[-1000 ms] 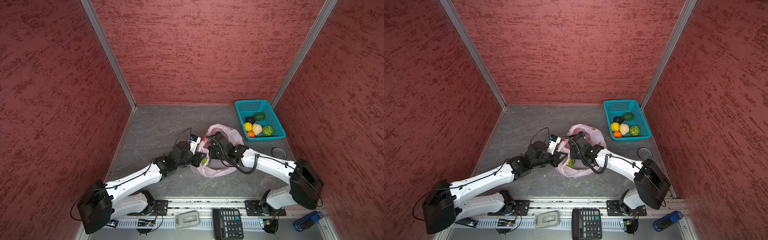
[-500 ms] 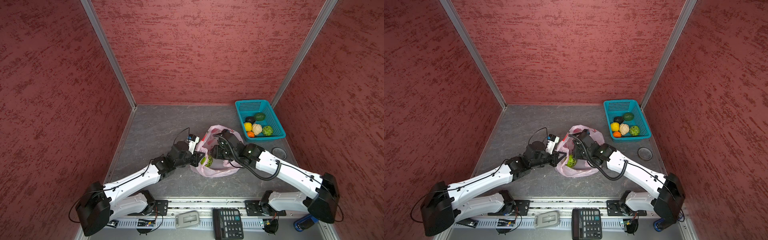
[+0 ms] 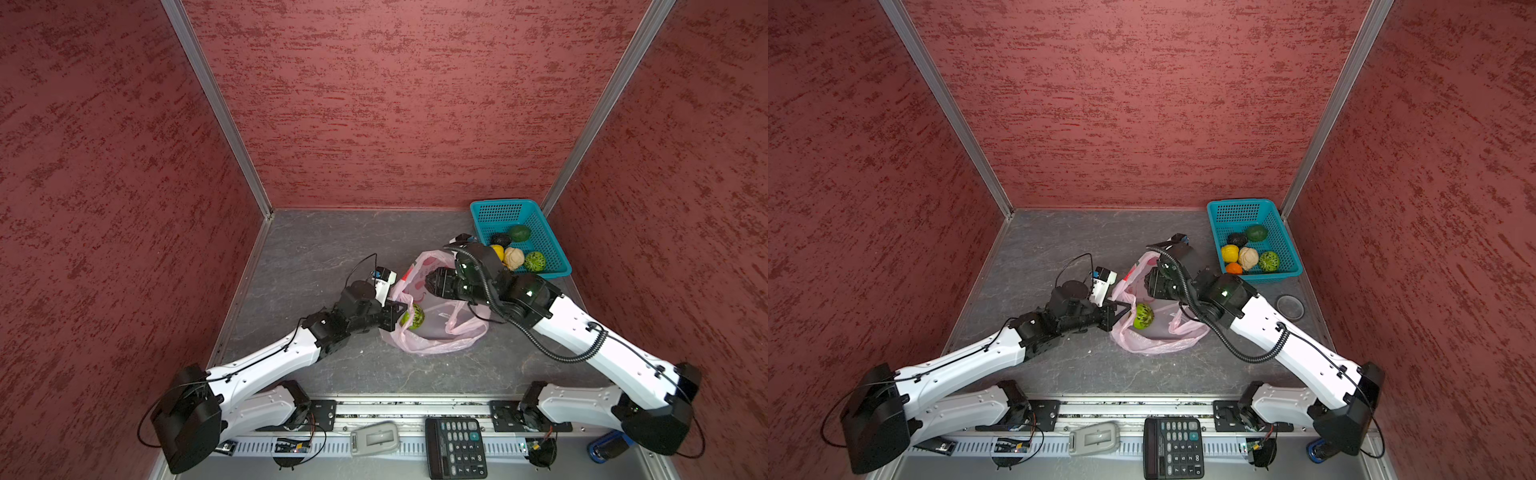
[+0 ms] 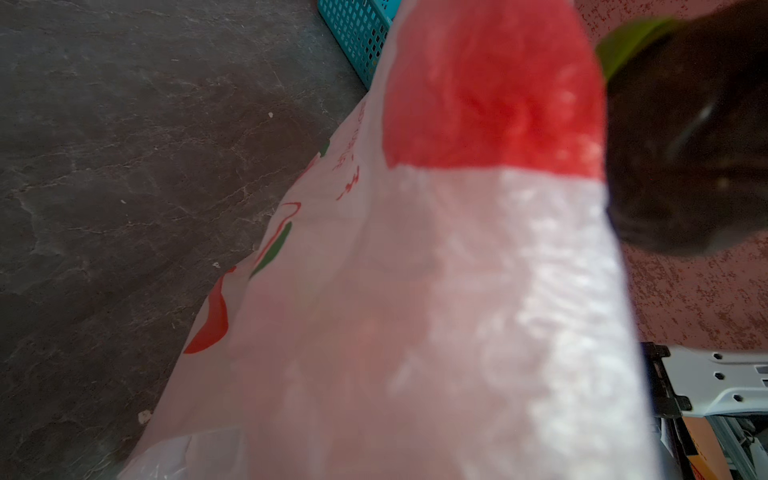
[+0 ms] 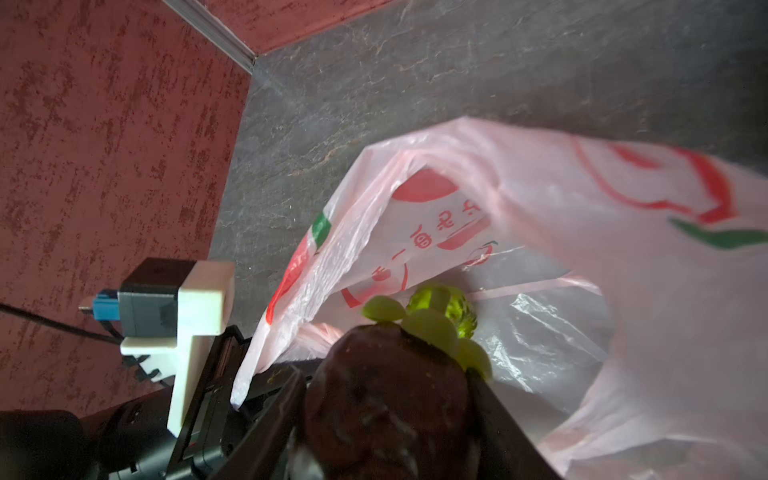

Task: Untie the knot of the plastic bag and take out the fruit
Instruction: 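Lift the mangosteen out and carry it to the teal basket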

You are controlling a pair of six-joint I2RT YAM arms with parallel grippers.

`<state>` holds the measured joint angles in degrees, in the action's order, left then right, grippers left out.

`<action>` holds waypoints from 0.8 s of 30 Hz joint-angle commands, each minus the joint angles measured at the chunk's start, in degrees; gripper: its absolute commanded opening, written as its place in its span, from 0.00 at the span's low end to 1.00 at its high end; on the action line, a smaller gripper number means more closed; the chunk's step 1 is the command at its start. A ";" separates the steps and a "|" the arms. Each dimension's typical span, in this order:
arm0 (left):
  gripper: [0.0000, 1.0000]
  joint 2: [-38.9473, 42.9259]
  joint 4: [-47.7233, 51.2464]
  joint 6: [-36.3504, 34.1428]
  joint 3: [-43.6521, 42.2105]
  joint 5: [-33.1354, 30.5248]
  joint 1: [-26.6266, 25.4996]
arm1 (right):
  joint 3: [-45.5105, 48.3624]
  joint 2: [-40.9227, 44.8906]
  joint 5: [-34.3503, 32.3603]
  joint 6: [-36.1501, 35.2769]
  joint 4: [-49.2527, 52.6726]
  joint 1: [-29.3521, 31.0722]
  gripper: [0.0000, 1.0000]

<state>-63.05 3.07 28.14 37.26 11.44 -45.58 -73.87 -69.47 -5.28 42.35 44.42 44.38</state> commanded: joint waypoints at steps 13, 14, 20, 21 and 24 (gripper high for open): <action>0.00 -0.48 1.50 -1.85 0.54 2.08 1.33 | 6.37 0.23 6.79 -9.48 -13.27 -35.60 0.51; 0.00 -0.74 1.72 -1.99 0.70 2.10 1.36 | 7.34 -0.81 6.98 -9.76 -15.21 -37.56 0.52; 0.00 -1.81 1.84 -2.30 1.25 2.98 1.39 | 9.83 -10.73 8.74 -9.78 -26.42 -48.07 0.51; 0.00 -1.90 1.89 -2.38 1.37 3.10 1.38 | 9.42 -12.57 8.58 -9.79 -27.75 -49.29 0.51; 0.00 -1.99 2.29 -2.60 1.61 3.07 1.40 | 6.53 -19.72 9.14 -9.94 -30.34 -53.14 0.51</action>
<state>-64.64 4.99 26.92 37.34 13.78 -44.42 -64.58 -85.54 2.57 33.41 20.67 -6.33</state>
